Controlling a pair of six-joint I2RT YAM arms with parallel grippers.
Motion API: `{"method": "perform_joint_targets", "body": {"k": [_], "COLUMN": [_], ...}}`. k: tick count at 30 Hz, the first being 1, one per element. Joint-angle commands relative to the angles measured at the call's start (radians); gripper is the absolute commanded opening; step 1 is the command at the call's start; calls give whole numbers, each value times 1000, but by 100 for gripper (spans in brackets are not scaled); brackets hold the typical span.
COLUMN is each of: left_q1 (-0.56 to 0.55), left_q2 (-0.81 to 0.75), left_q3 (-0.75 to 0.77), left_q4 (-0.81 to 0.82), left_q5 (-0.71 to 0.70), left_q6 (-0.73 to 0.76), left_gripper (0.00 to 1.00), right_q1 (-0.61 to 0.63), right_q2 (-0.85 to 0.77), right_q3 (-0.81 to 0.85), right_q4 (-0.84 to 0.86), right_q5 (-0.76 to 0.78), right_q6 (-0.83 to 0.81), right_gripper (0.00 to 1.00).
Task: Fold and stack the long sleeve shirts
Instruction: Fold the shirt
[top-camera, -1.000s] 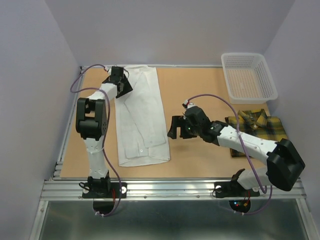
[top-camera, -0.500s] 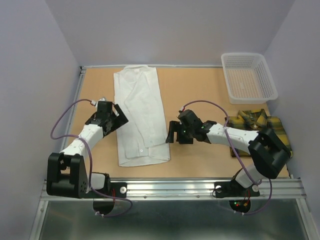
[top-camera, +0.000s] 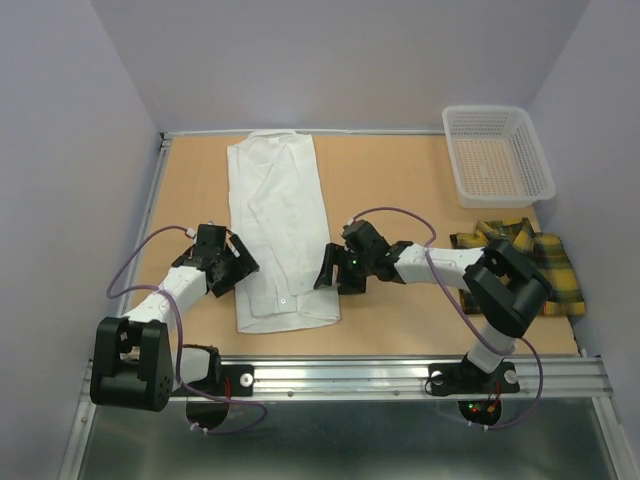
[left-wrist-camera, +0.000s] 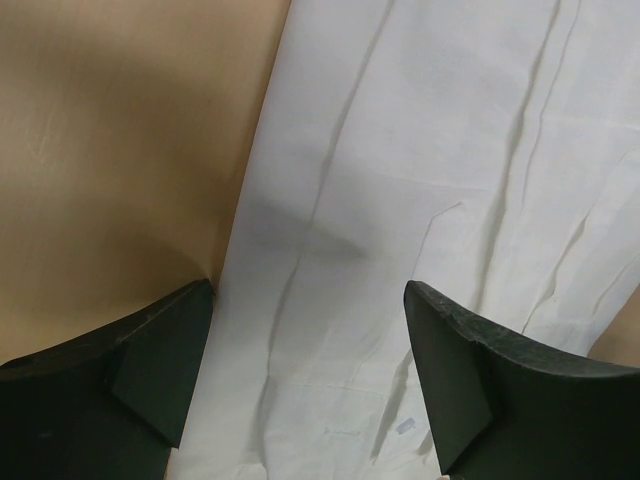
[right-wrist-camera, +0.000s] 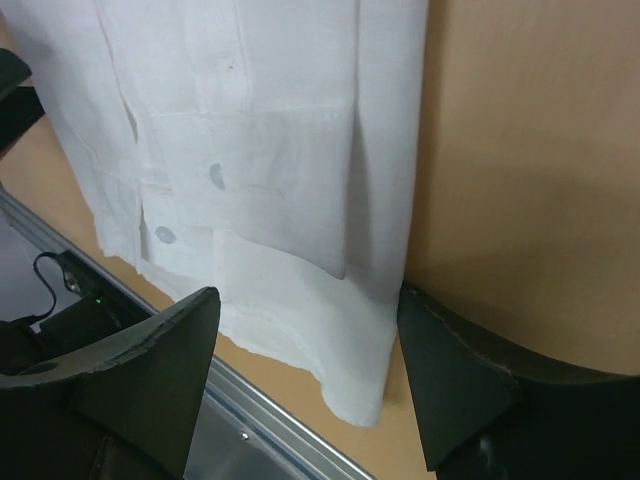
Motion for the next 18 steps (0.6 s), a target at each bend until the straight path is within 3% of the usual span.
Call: {"method": "perform_joint_targets", "body": {"k": [1,4,7,11,18], "left_q1": [-1,-1,-1,-1,-25], "left_q2": [-6,6,11,63,83], "left_q3": [-26,-29,-34,-23,-6], "left_q4": [11,19,33,50,54], "left_q5": [35,45,51,71,101], "left_q6": [-15,-14,-8,9,-1], "left_gripper": [88,87,86,85,84], "right_q1": [16,17,16,12,-41], "right_q2": [62,88,105,103,88], "right_q3": [23,29,33,12,-37], "right_q4": [57,64,64,64,61], "right_q5": [-24,7,31,85,106], "right_q6": [56,62,60,48,30], "right_gripper": [76,70,56,21,1]}}
